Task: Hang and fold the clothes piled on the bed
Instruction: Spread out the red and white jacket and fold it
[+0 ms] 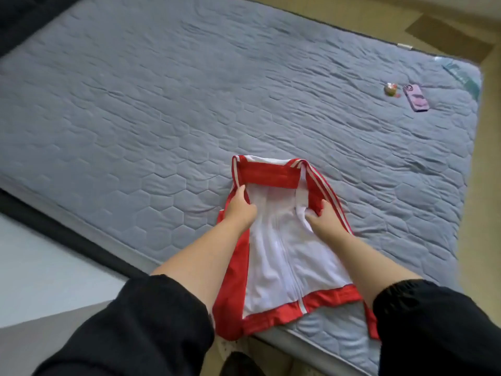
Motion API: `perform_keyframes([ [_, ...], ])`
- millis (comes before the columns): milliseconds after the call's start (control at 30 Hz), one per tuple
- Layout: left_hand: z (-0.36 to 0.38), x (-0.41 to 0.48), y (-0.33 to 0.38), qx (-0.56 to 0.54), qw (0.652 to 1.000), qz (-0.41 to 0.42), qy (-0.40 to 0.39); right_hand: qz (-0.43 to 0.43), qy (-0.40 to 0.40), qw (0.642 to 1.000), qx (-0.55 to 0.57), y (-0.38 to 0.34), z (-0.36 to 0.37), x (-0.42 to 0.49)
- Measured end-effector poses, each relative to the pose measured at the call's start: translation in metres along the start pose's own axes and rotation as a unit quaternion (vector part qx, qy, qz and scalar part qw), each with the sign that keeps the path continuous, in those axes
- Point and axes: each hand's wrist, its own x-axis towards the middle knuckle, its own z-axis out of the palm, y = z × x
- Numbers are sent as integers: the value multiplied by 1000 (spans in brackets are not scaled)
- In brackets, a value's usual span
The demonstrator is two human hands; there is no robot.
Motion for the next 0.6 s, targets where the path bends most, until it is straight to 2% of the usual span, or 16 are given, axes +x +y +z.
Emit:
perform_keyframes([
  [133, 33, -11, -63, 23, 998, -50, -40, 16, -43, 997, -54, 61, 41, -24],
  [300, 64, -37, -129, 101, 990, -63, -69, 83, -125, 980, -131, 125, 80, -35],
  [400, 78, -57, -174, 135, 983, -85, -87, 63, -148, 977, -143, 160, 102, -42],
  [600, 106, -80, -240, 119, 982, -142, -32, -2, -182, 973, -142, 213, 147, -50],
])
